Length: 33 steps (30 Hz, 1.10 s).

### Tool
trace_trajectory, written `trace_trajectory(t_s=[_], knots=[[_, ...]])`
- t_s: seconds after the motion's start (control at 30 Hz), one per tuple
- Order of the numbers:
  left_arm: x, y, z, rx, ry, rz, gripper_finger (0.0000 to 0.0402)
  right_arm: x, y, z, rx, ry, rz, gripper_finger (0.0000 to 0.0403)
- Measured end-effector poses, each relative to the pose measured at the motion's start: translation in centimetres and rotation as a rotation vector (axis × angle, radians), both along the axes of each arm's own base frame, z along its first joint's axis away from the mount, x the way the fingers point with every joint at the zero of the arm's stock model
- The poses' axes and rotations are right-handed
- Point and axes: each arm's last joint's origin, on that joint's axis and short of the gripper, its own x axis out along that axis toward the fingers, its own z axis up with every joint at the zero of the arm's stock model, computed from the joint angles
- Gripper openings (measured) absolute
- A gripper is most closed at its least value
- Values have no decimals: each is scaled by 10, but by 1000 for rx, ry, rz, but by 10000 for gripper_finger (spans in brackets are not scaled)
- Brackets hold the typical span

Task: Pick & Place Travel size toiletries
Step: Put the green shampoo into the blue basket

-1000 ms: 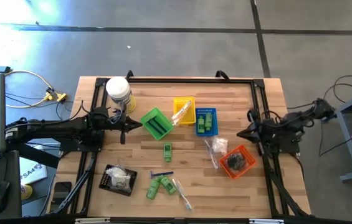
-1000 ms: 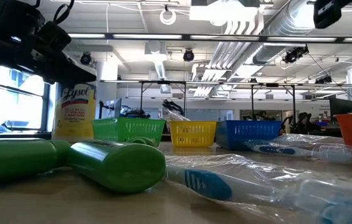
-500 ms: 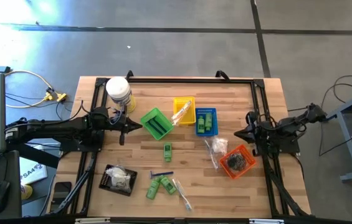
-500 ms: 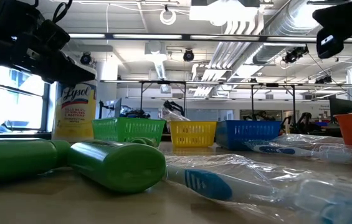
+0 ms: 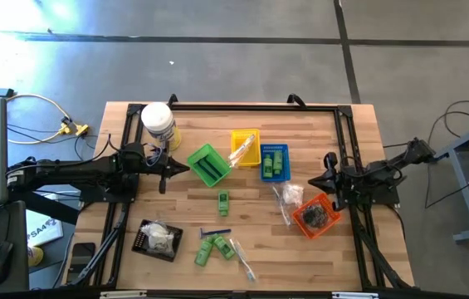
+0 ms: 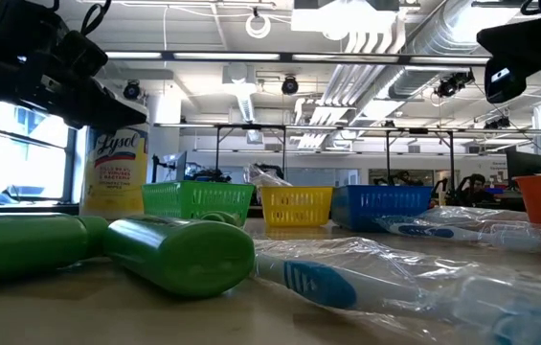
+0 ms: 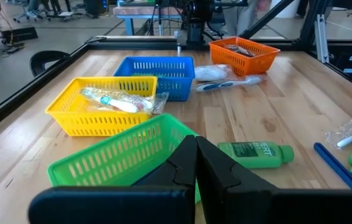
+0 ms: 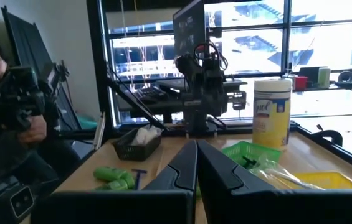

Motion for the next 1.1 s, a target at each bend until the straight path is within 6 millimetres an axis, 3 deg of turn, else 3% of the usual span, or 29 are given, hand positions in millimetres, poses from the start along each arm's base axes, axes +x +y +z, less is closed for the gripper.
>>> trace_trajectory(t_s=[0.4,0.63,0.83,0.93,1.1], knots=[[-1,0,-4,-11,43,7,0,0,0,-3,-28,28,-3,3],[6,2,18,-51,12,41,0,1,0,-5,-29,49,-1,3],[28,-4,54,39,56,-35,25,1,1,-5,-26,48,14,4],[46,-11,70,97,95,-98,53,0,1,-4,-31,30,21,3],[81,-25,80,203,202,-200,117,0,1,-1,-35,4,19,3]])
